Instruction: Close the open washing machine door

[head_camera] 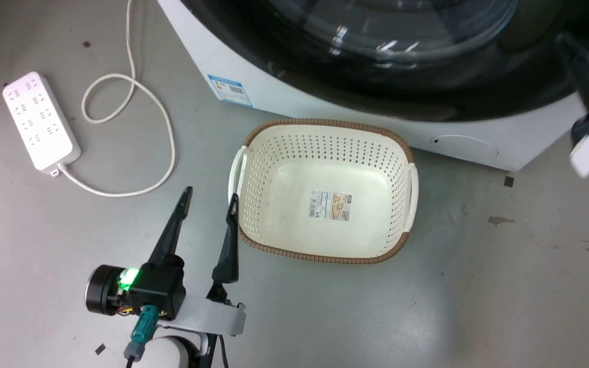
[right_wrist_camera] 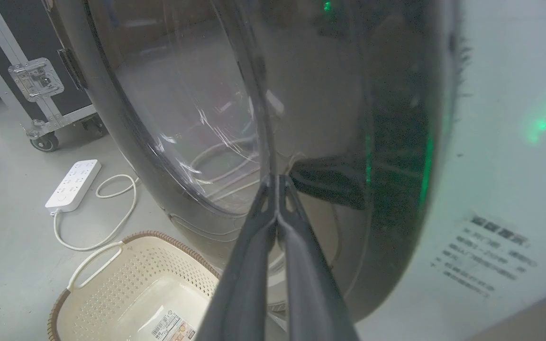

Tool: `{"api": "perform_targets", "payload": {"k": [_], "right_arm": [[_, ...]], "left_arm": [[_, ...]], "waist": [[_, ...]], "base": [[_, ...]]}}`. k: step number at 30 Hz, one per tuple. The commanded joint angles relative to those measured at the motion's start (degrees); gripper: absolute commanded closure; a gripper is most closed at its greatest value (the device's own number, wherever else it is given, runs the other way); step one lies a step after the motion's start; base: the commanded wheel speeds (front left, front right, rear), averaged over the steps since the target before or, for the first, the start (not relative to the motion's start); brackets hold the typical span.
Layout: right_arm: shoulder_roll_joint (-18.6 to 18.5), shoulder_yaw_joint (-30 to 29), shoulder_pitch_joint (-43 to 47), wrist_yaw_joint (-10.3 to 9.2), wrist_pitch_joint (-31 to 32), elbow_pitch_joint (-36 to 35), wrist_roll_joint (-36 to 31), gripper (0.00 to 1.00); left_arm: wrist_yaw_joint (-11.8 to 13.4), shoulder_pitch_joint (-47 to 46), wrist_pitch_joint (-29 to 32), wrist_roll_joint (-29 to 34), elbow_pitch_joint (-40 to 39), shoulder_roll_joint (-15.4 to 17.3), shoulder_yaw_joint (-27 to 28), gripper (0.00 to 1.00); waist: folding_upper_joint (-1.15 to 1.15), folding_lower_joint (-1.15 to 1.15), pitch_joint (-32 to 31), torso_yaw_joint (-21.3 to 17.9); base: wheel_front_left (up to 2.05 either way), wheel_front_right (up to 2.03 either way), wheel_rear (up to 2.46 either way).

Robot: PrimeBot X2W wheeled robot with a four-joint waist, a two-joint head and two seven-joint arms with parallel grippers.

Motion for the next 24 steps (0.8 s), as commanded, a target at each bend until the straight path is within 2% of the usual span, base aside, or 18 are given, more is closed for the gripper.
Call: {"api": "perform_targets", "payload": {"k": [1, 6, 14, 15, 16, 17, 21, 24], "right_arm": [[-0.8, 0.0, -2.6, -0.10, 0.4, 1.4, 0.9, 1.00], [-1.3, -0.4, -7.1, -0.10, 0.6, 6.9, 0.3, 1.00], [1.5, -0.3, -6.3, -0.10, -2.5, 12.6, -0.5, 1.00], [2.1, -0.2, -5.6, -0.10, -3.3, 12.8, -0.3, 0.95], [2.7, 0.0, -4.7, -0.10, -4.0, 12.8, -0.2, 0.50], [3.2, 0.4, -3.7, -0.10, -4.6, 12.8, 0.0, 0.00], [4.1, 1.6, 1.5, -0.10, -7.2, 11.9, 0.3, 0.00], [4.6, 0.4, 5.8, -0.10, -10.0, 10.8, -0.7, 0.00]], "left_arm": [[0.6, -0.9, -0.3, -0.2, -0.1, -0.4, 0.2, 0.00], [0.9, -1.5, -0.3, -0.8, 0.0, -0.7, -0.1, 0.00], [0.6, -1.4, -0.3, -1.5, 1.5, -0.9, -0.2, 0.00], [0.5, -1.2, -0.3, -1.6, 1.7, -0.9, -0.1, 0.00], [0.4, -0.9, -0.3, -1.8, 2.0, -0.9, 0.1, 0.00], [0.2, -0.4, -0.3, -2.5, 2.6, -1.0, 0.4, 0.00], [0.3, 0.8, -0.3, -5.9, 3.9, -1.0, 2.4, 0.00], [0.0, 1.5, -0.3, -6.5, 5.7, -1.1, 3.0, 0.00]], "waist": [[0.00, -0.01, 0.4, 0.3], [0.00, -0.01, 0.7, 0.5], [0.00, -0.01, -3.2, -0.7], [0.00, -0.01, -4.2, -1.0], [0.00, -0.01, -5.0, -1.3], [0.00, -0.01, -6.0, -1.7], [0.00, -0.01, -9.8, -3.3], [0.00, -0.01, -12.4, -4.6]], "base": [[0.00, 0.00, 0.00], [0.00, 0.00, 0.00], [0.00, 0.00, 0.00], [0.00, 0.00, 0.00], [0.00, 0.00, 0.00], [0.00, 0.00, 0.00], [0.00, 0.00, 0.00], [0.00, 0.00, 0.00]]}}
